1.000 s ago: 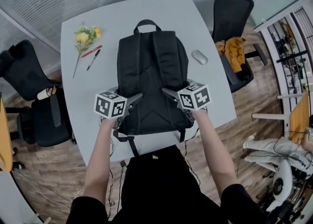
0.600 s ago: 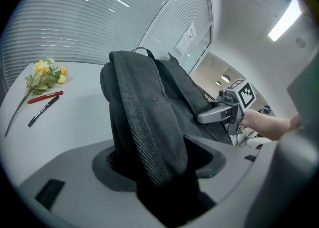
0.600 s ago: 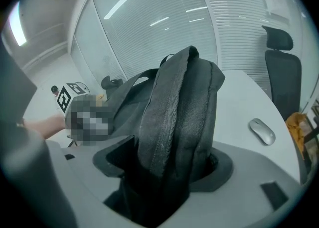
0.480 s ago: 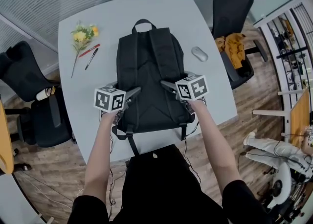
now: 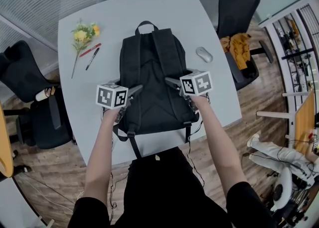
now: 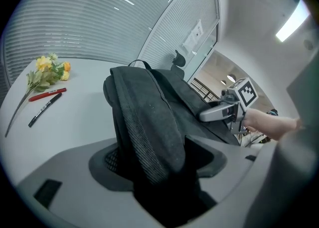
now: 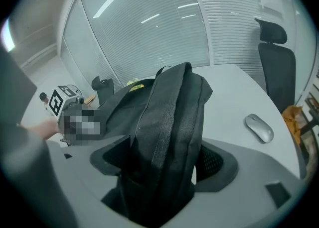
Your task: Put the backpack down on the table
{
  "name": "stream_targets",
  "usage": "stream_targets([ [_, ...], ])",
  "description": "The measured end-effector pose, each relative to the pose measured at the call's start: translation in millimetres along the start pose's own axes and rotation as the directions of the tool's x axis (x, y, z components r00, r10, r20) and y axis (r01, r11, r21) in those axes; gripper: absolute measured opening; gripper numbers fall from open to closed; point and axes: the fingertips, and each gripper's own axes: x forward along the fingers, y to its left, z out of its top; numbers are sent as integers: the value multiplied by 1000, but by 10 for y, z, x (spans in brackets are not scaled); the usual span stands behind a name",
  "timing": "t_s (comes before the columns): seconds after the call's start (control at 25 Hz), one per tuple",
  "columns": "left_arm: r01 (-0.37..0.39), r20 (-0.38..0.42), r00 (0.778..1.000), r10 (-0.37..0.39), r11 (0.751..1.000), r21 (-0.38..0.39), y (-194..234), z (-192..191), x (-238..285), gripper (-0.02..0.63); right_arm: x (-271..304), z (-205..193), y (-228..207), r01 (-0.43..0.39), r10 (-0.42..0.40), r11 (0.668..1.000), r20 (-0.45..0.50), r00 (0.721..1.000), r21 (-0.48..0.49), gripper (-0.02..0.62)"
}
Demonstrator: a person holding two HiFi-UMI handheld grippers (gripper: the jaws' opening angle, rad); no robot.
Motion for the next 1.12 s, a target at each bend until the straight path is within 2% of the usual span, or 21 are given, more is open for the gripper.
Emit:
stream_targets([
  [0.44,4,-17,1000,-4,1000,-14,94,-34,84,308,107,-19,-142,5,-3,998,-31,1000,59,407],
  [0.88,16,-13,1000,-17,998,-66,190,-112,132,333,186,-58,-192,54,-50,997,-77,996,51,433],
  [1.12,-7,-6,1000,7,997,-77,222,-139,126,348,198,-56,-193,80,-78,997,-76,994,23,439],
])
